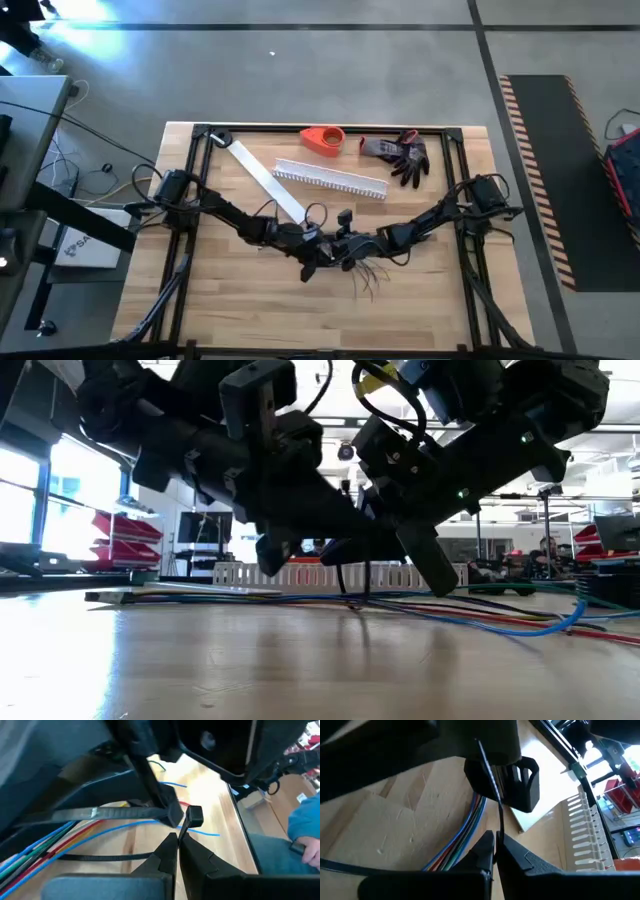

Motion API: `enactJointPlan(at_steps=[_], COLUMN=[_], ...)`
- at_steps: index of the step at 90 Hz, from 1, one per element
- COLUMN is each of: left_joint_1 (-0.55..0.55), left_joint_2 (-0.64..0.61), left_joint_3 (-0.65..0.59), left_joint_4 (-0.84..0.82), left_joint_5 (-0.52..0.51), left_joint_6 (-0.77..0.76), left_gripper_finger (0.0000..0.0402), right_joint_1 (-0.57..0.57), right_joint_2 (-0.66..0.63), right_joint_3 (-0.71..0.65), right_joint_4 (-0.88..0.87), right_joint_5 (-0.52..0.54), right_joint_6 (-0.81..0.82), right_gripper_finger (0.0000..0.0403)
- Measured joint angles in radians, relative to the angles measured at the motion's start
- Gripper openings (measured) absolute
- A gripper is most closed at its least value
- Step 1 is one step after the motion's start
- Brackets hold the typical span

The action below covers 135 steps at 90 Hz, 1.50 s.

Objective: Ziptie cables
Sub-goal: Wrap the cable wires with the black zip tie

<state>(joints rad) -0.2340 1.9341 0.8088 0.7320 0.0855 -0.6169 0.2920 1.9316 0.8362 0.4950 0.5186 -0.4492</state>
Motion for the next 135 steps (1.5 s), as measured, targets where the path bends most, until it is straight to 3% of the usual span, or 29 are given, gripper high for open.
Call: enactJointPlan(at_steps=[68, 135], left_joint_1=[-0.003, 0.005], left_joint_2=[-0.007, -0.007], left_joint_3=[-0.023, -0.024], left_joint_4=[0.031, 0.03], left_joint_5=[-0.03, -0.027], left_joint_6=[0.019, 0.008], left_gripper_finger=[0.0, 0.0], right_joint_1=[0.009, 0.052], right_joint_2=[0.0, 0.0], right_joint_3=[0.0, 0.0], right_joint_4=[-0.016, 0.057], right_joint_5=[-0.003, 0.058], right_joint_6=[-0.005, -0.129], right_gripper_finger=[0.0, 0.0])
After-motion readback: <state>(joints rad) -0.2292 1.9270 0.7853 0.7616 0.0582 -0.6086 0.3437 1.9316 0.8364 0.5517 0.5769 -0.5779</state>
